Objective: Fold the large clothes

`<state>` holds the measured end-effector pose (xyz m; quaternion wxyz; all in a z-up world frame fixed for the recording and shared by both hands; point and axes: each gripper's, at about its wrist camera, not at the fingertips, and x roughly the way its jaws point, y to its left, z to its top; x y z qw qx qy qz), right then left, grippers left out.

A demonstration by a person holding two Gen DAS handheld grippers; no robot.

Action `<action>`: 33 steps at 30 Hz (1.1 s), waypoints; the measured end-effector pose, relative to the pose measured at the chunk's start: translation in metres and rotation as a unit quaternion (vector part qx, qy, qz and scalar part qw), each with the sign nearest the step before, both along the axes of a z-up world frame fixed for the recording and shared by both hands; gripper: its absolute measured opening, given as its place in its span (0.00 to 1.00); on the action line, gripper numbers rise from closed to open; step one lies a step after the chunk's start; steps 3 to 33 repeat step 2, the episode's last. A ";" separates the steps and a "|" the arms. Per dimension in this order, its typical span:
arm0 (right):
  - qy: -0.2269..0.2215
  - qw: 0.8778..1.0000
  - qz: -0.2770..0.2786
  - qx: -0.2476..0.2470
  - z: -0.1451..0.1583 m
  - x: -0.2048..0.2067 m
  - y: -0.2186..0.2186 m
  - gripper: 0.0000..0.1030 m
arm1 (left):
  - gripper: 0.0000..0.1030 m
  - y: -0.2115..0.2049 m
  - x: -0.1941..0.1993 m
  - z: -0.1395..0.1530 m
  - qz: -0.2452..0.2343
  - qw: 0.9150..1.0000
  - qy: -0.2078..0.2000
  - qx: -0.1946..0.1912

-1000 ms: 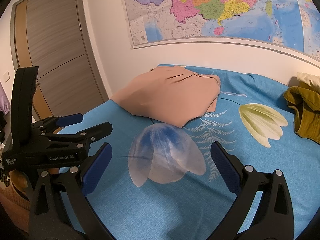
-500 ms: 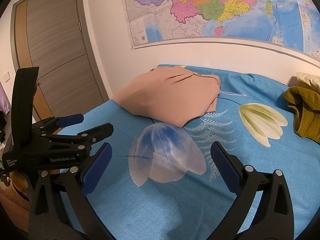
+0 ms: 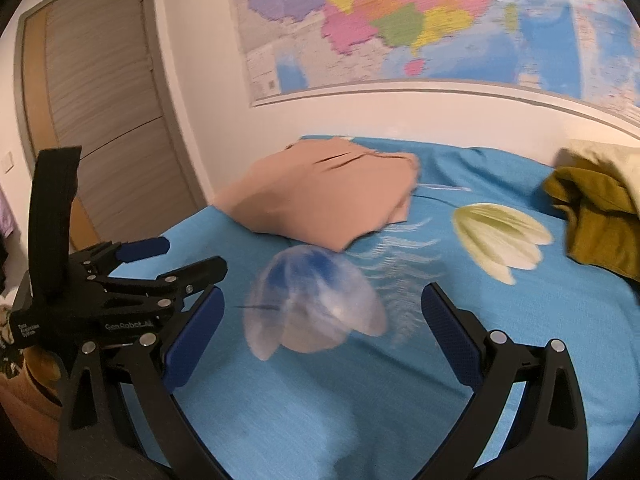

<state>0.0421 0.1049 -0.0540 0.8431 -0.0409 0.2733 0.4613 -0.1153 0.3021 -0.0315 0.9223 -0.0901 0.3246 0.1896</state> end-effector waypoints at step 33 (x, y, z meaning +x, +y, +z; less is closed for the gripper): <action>-0.003 1.000 -0.029 0.004 0.003 0.002 -0.019 0.94 | 0.93 -0.011 0.007 -0.001 -0.025 1.000 -0.003 -0.009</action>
